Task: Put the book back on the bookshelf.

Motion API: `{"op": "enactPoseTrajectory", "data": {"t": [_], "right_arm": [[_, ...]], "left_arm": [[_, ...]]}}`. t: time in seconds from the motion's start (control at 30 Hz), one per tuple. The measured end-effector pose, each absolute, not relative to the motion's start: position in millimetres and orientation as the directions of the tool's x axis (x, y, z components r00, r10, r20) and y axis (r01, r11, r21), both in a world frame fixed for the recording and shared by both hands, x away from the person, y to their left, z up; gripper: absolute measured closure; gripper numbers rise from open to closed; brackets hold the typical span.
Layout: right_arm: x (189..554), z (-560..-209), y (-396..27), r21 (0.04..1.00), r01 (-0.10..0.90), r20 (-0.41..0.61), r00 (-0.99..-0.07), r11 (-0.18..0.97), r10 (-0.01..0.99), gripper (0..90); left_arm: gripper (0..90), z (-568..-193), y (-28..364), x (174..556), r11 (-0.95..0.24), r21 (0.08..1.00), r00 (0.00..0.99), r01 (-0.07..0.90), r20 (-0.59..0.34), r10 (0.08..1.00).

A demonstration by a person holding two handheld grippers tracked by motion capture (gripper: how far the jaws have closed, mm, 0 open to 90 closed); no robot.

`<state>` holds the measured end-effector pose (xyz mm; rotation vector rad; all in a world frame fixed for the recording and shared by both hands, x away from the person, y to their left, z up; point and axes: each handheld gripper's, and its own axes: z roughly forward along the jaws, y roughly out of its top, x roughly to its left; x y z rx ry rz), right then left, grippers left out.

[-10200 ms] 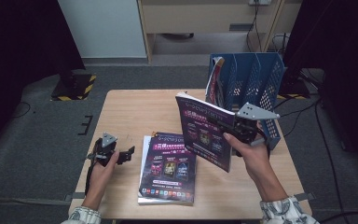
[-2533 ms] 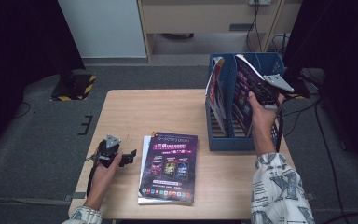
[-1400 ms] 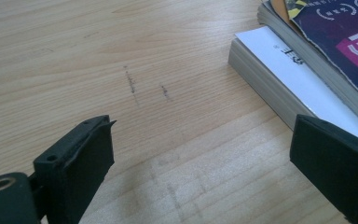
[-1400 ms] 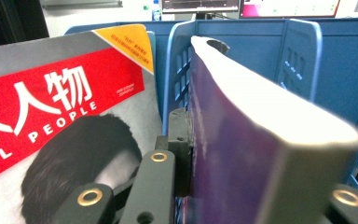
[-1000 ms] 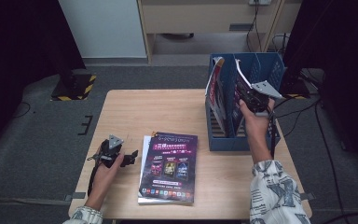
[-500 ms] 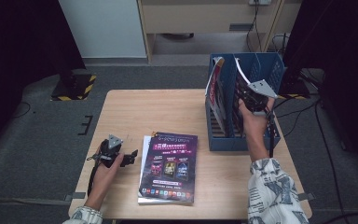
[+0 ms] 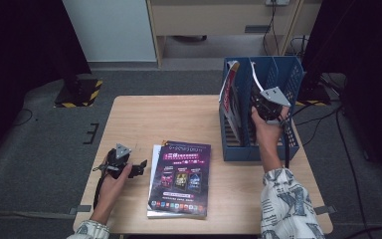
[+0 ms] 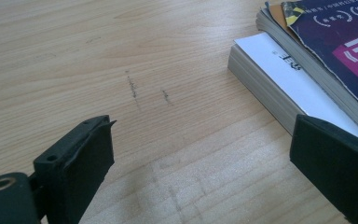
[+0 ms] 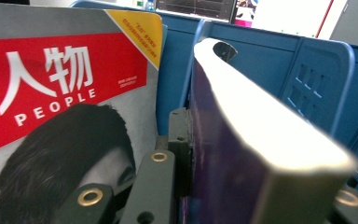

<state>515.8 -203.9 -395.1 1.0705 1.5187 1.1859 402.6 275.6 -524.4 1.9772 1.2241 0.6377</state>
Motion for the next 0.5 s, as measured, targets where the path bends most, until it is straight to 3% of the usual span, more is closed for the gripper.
{"op": "enactPoseTrajectory", "data": {"t": [0.23, 0.27, 0.5], "right_arm": [[514.7, -393.7, -202.8, 0.984, 0.111, -0.109, -0.238, 0.138, 0.965, 77.1], [513.9, -392.7, -202.4, 0.985, 0.109, -0.102, -0.242, 0.131, 0.965, 70.1], [512.3, -390.2, -204.0, 0.988, 0.12, -0.064, -0.256, 0.097, 0.965, 50.2]], "left_arm": [[5.7, -523.9, 276.2, 402.5, -0.294, 0.781, 0.427, 0.55, 0.039, 0.903], [5.7, -524.1, 276.2, 402.6, -0.294, 0.781, 0.427, 0.551, 0.039, 0.904], [5.7, -524.0, 276.0, 402.6, -0.294, 0.781, 0.426, 0.551, 0.039, 0.904]]}}
